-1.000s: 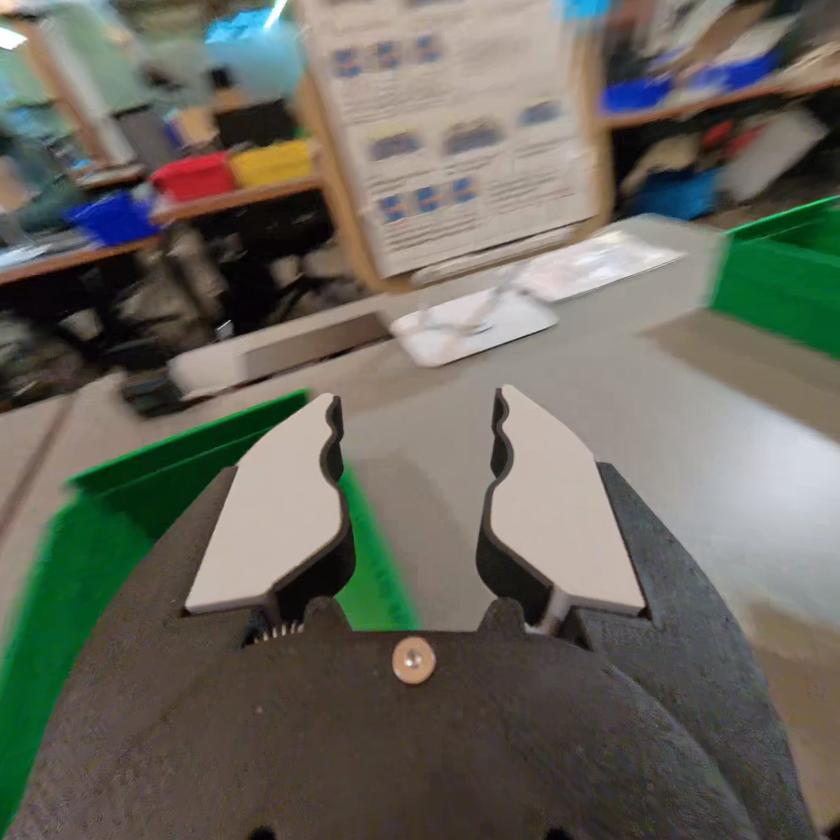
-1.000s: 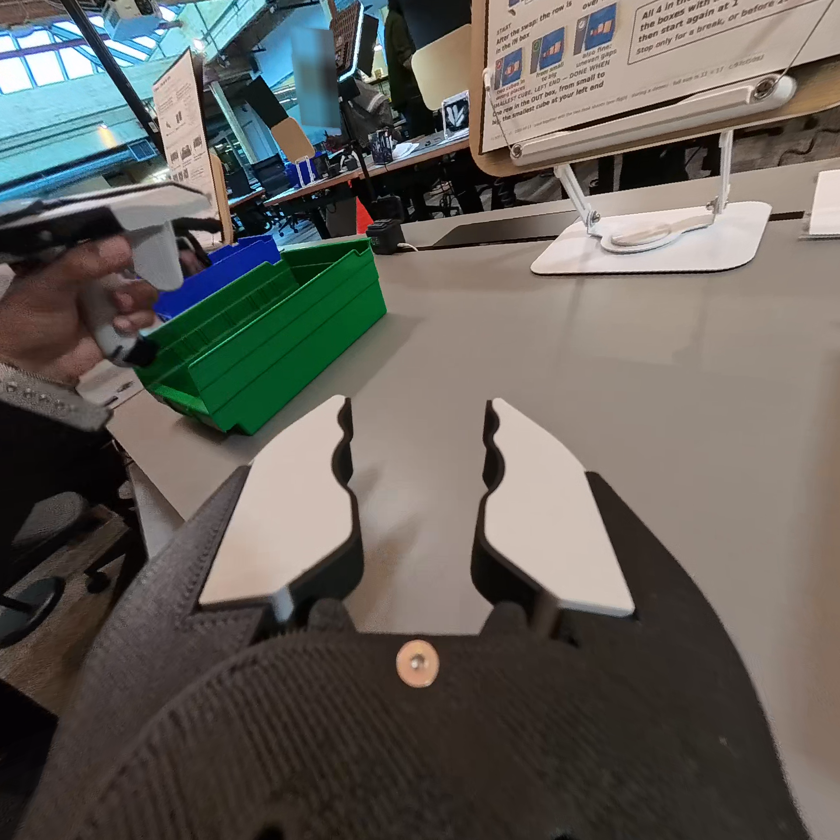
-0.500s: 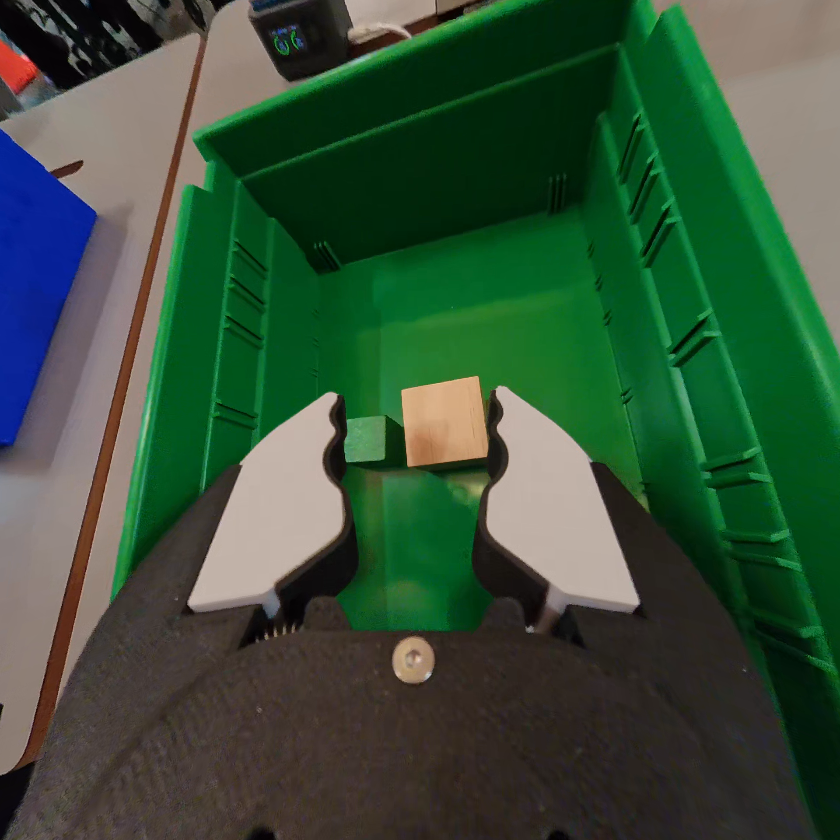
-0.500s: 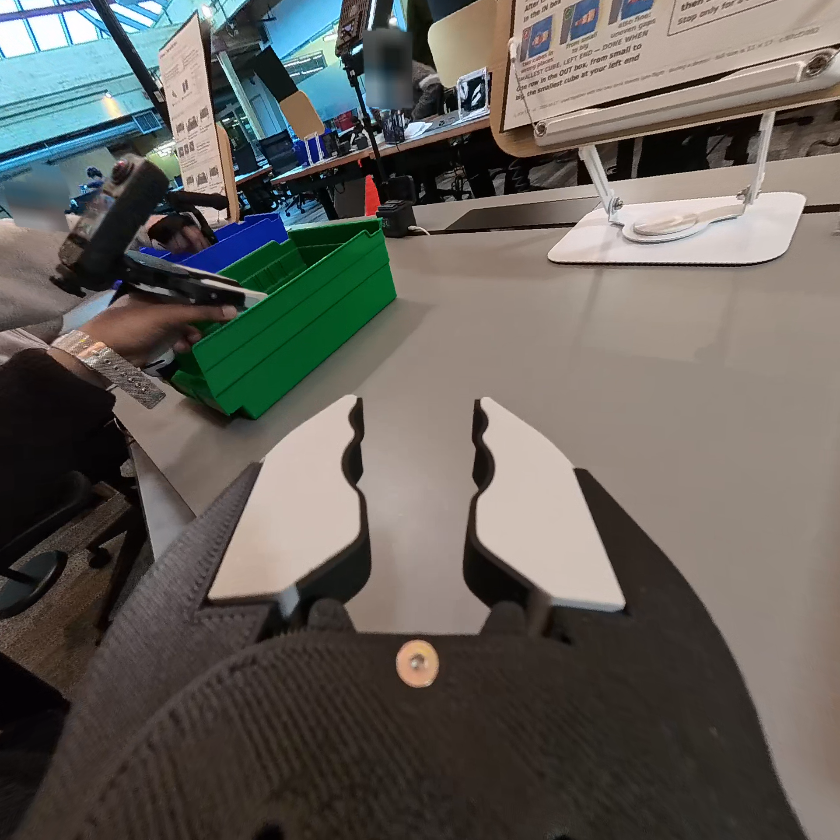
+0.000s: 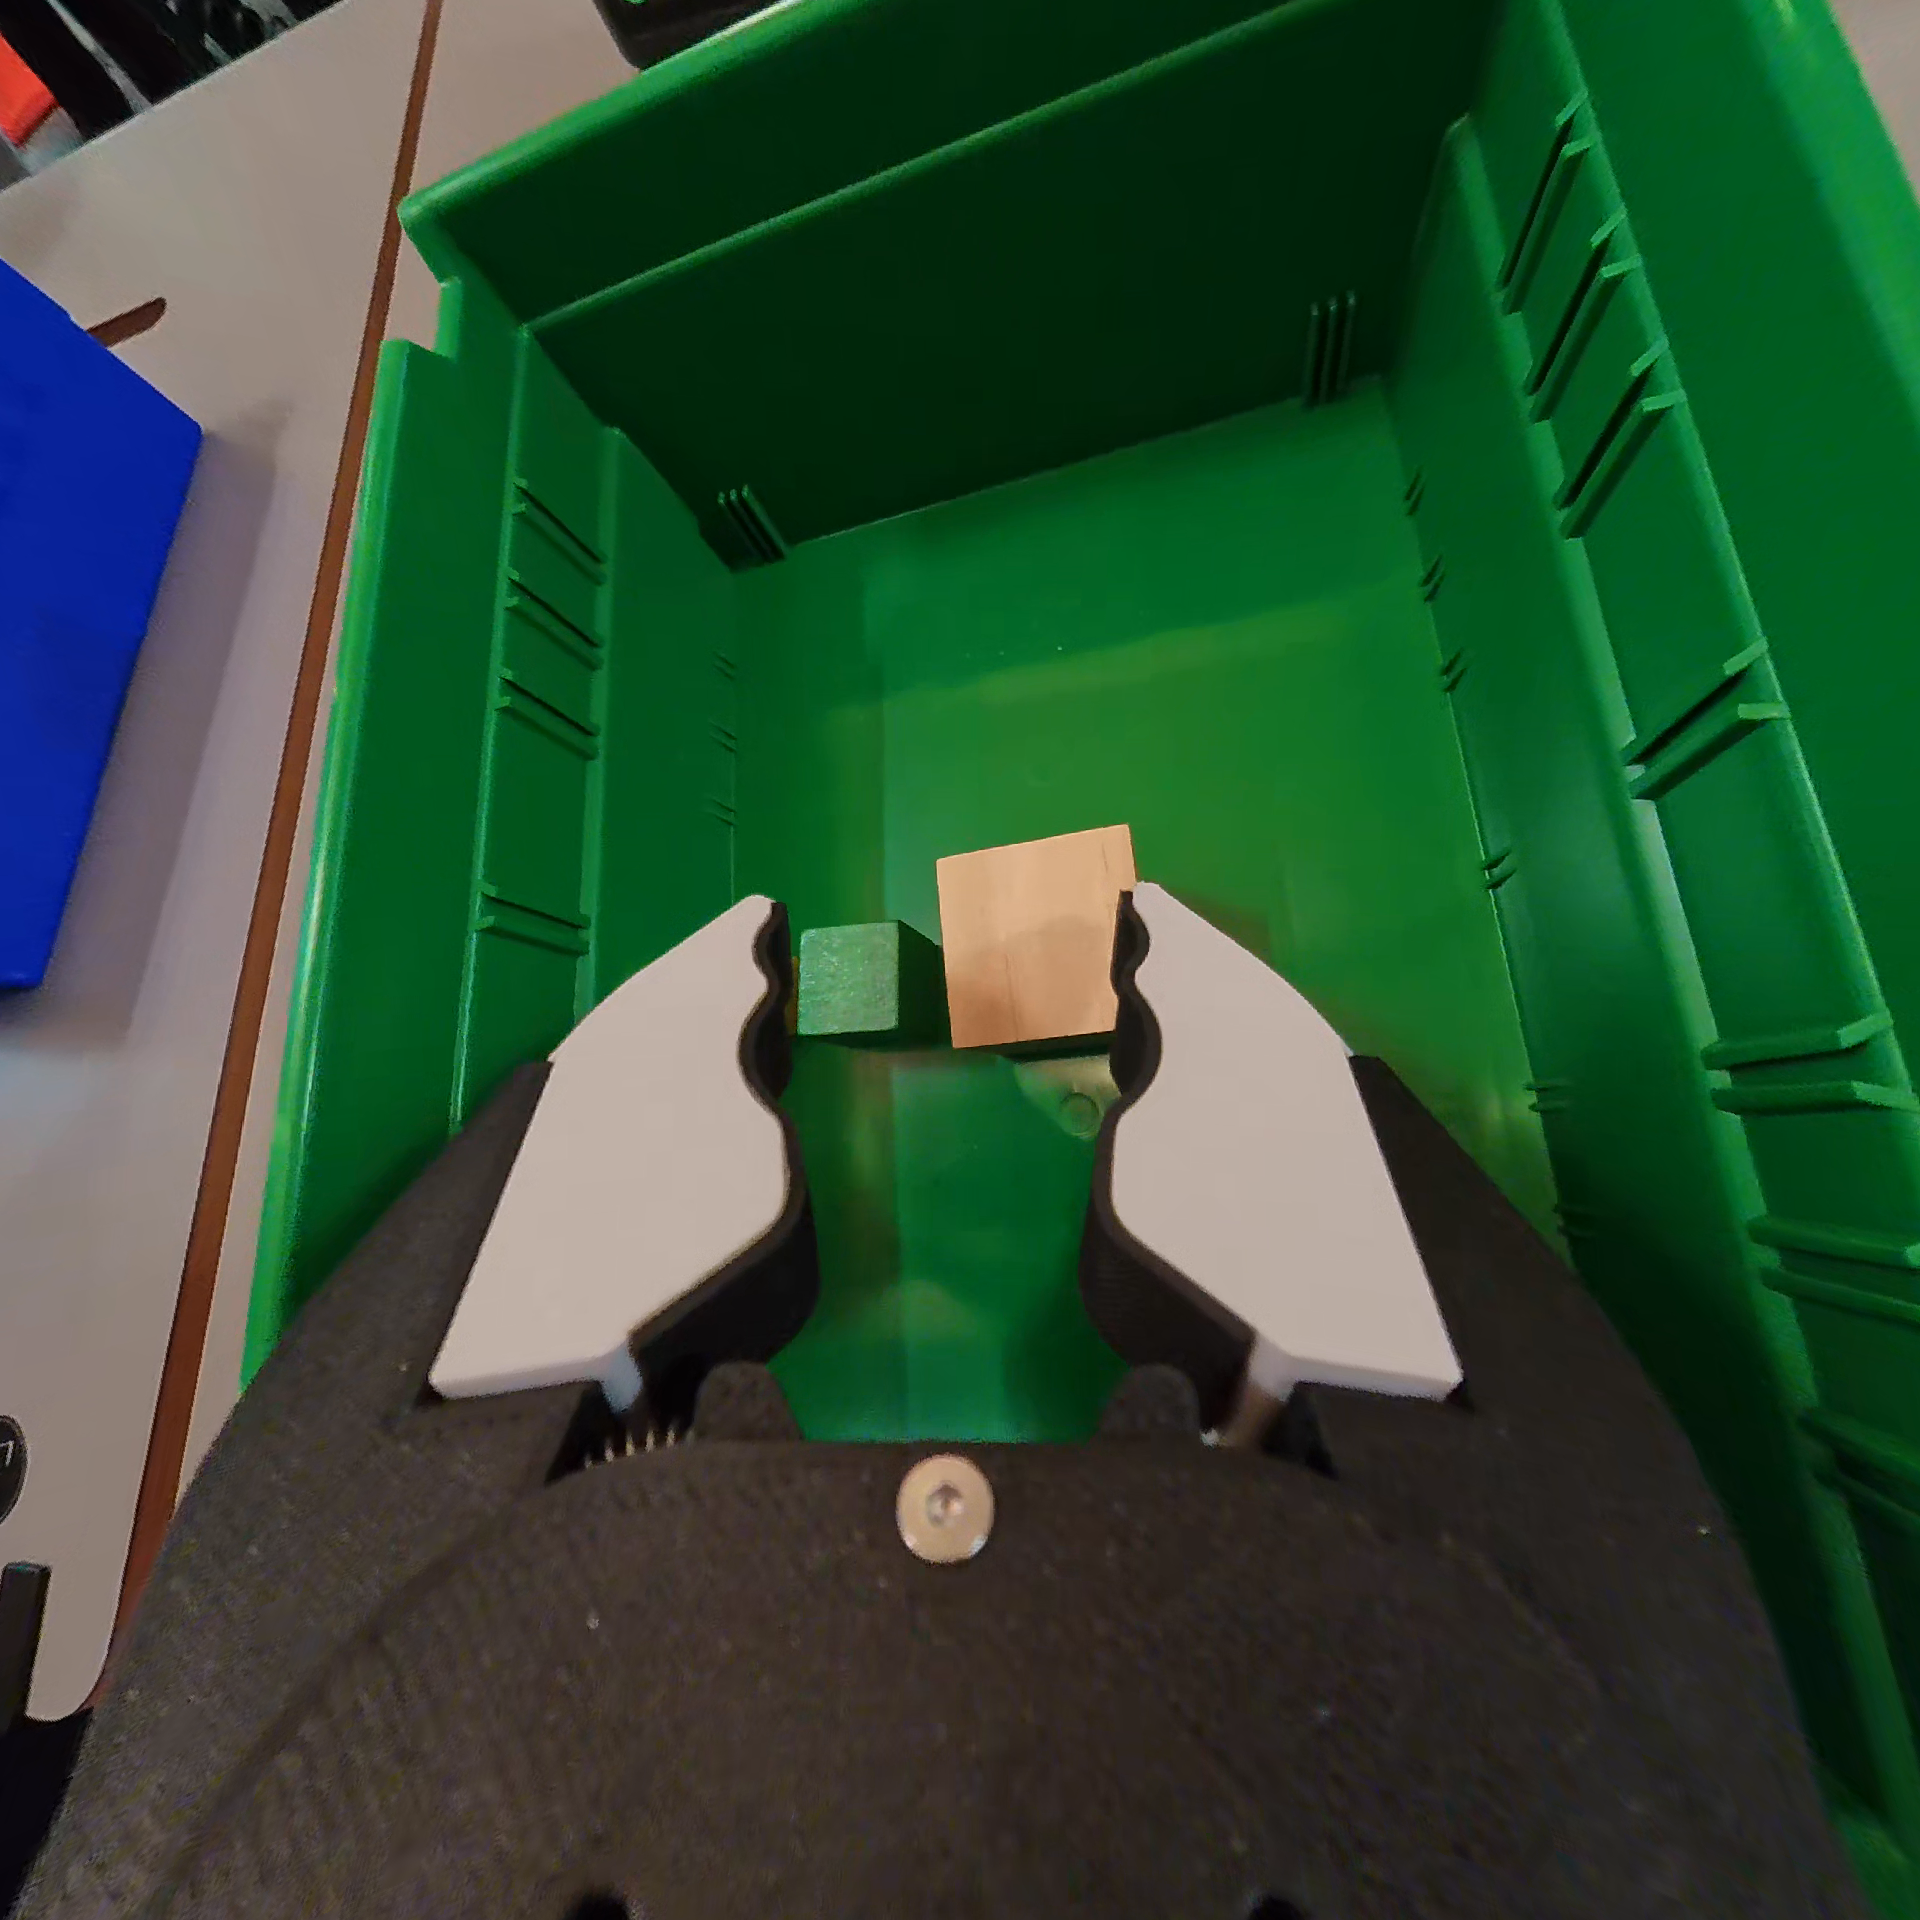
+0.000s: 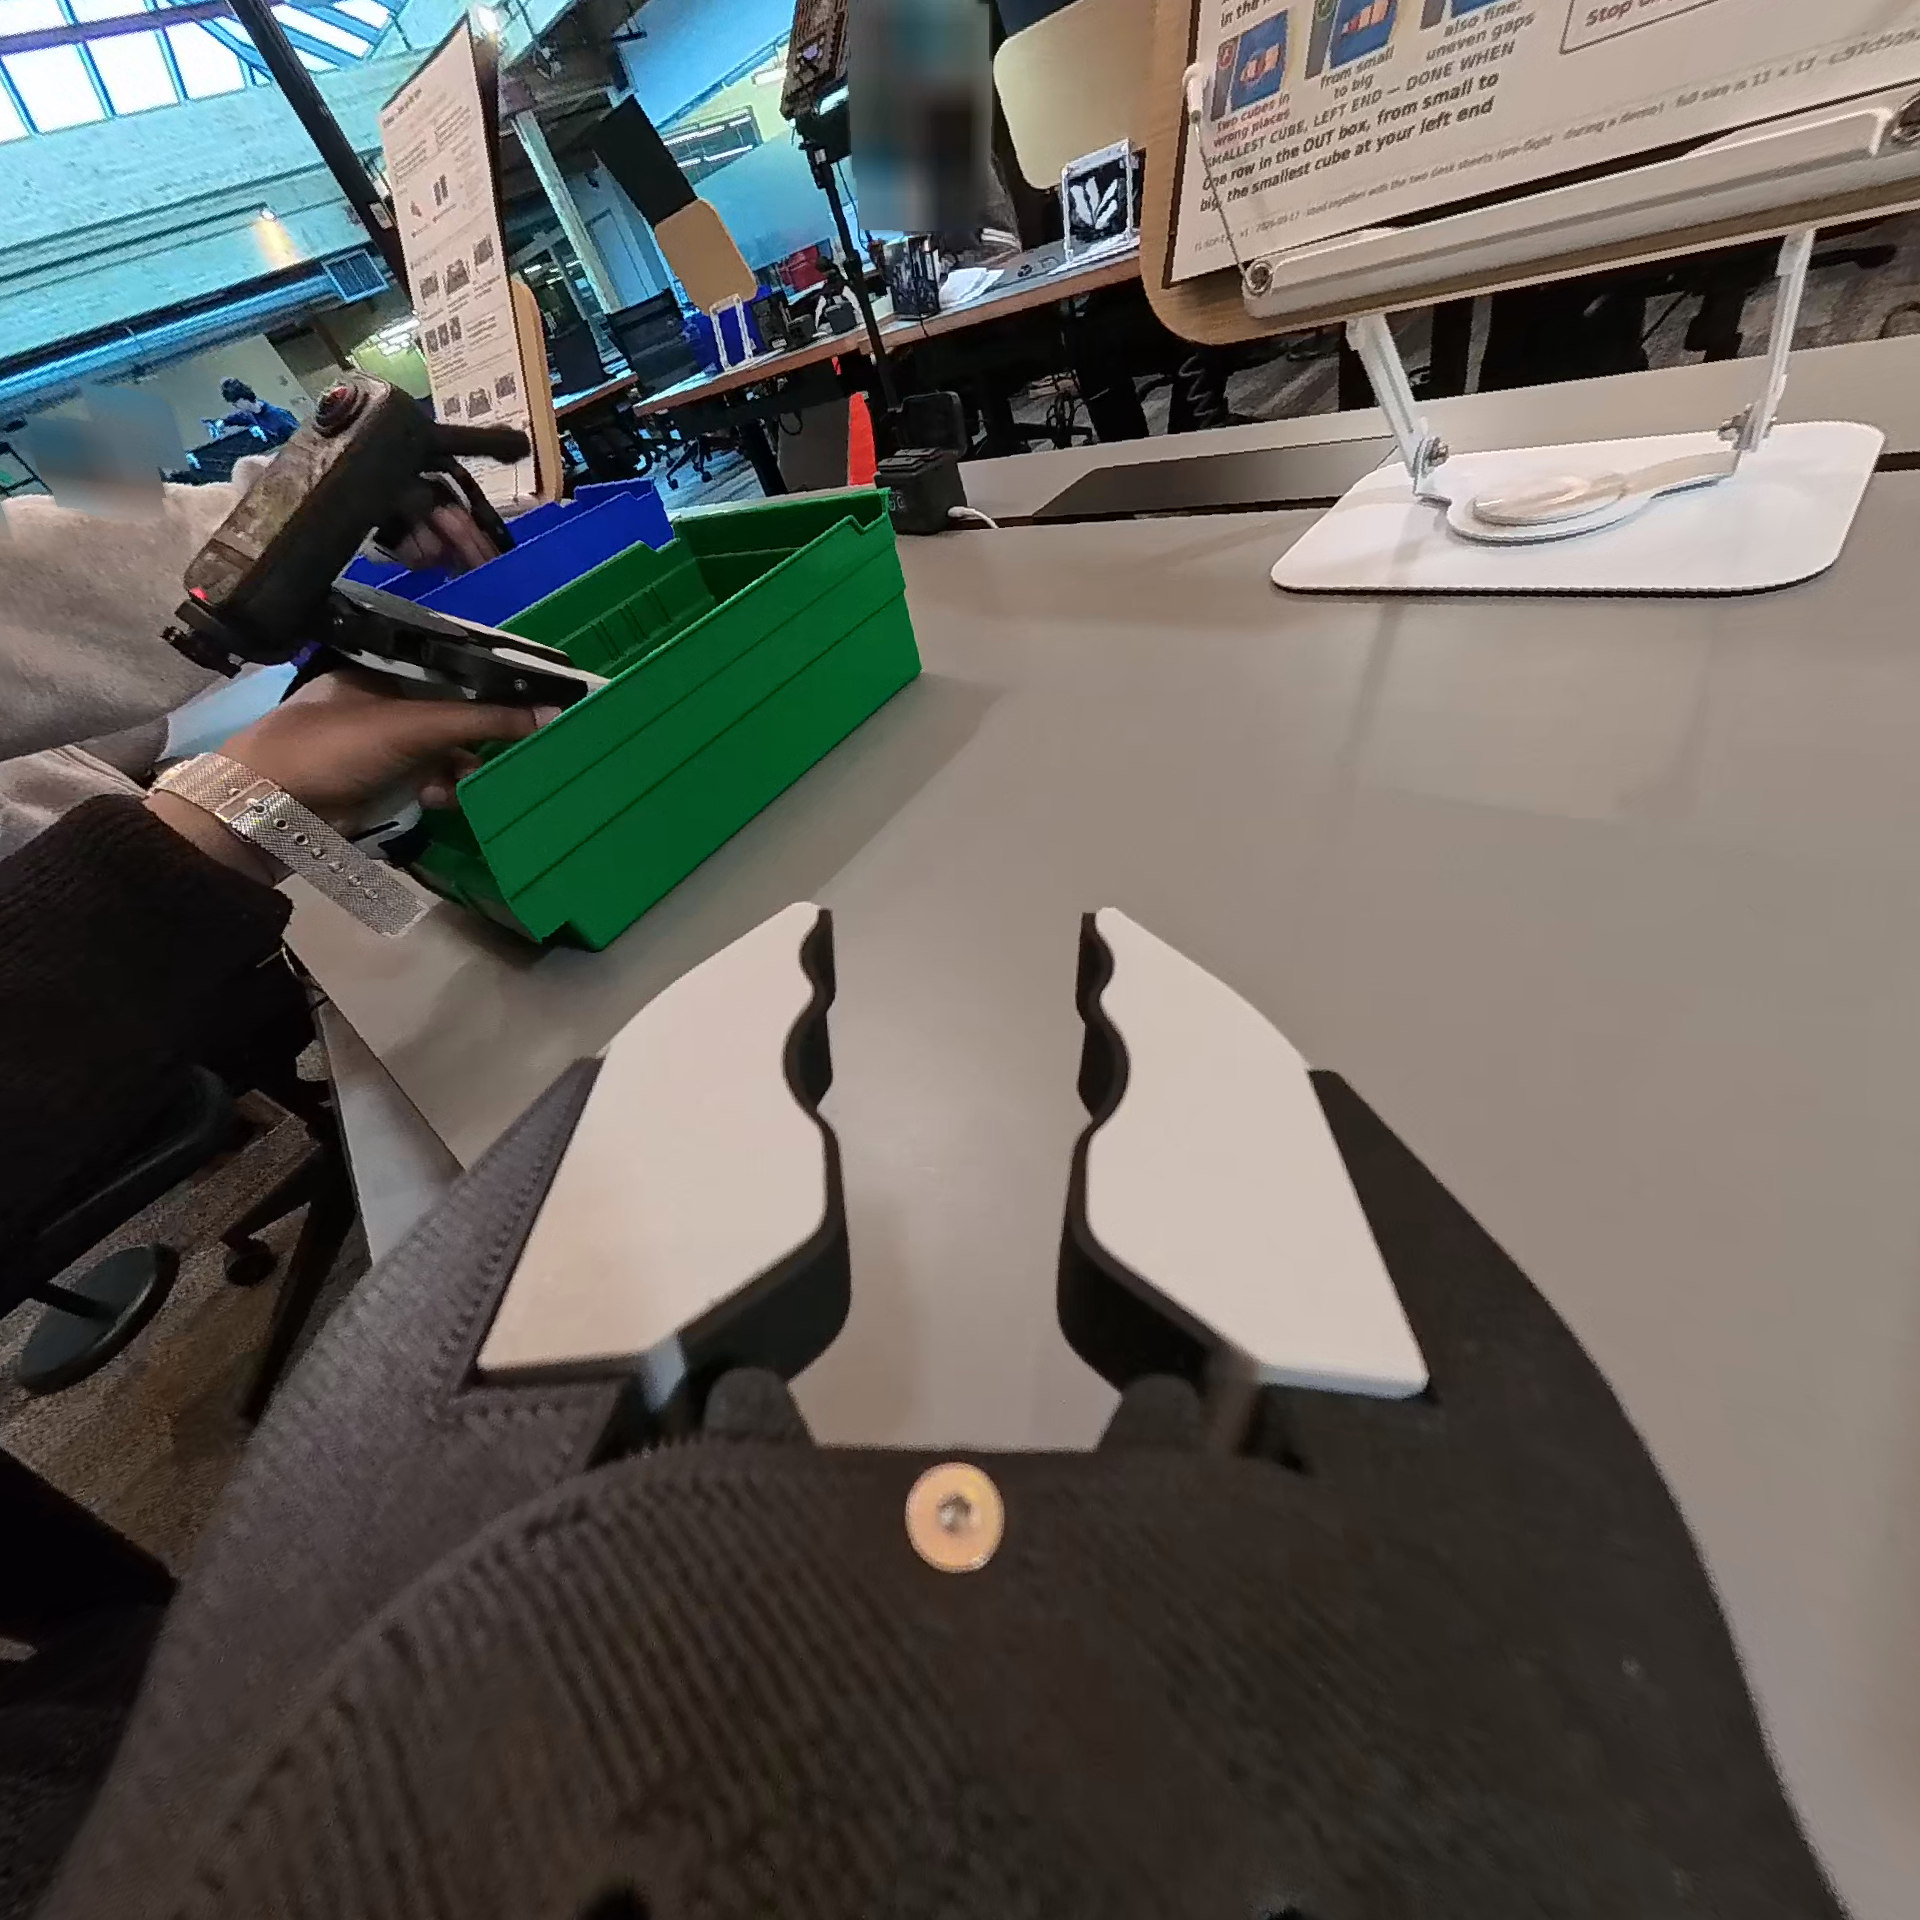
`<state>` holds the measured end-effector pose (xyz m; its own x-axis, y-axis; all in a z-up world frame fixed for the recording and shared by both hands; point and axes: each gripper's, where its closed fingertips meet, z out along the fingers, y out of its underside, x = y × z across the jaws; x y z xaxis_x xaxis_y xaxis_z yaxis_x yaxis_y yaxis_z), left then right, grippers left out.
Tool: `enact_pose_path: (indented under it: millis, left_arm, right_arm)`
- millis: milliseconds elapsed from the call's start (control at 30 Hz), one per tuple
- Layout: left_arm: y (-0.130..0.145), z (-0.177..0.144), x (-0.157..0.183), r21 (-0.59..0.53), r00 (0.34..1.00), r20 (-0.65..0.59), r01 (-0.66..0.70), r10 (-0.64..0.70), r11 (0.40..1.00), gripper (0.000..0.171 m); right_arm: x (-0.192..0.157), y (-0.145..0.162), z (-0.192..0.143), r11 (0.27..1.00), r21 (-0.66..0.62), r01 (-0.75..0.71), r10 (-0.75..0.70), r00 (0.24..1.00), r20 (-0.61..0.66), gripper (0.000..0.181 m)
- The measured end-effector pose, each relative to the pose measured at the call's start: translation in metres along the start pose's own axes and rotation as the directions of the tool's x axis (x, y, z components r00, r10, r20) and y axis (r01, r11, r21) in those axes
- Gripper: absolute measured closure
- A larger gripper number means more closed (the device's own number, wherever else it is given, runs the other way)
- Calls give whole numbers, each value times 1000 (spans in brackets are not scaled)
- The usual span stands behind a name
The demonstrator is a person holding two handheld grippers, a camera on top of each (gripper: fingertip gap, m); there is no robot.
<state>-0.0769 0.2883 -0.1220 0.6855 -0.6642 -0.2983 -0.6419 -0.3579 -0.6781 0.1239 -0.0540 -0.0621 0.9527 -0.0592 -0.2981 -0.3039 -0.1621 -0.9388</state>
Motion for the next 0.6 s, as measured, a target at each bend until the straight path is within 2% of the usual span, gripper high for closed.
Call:
enact_pose_path:
  millis: [200,367,600]
  left_arm:
    - [3,2,1,-25,1000,-22,5,-6,1000,111]
    - [11,1,4,-91,965,-193,161,-176,983,112]
    - [11,4,13,-98,974,-192,99,-117,990,114]
  right_arm:
    - [0,1,0,1000,-3,-10,10,1000,5,135]
    - [0,1,0,1000,-6,-25,25,1000,11,135]
    - [0,2,1,999,-12,-43,44,999,19,135]
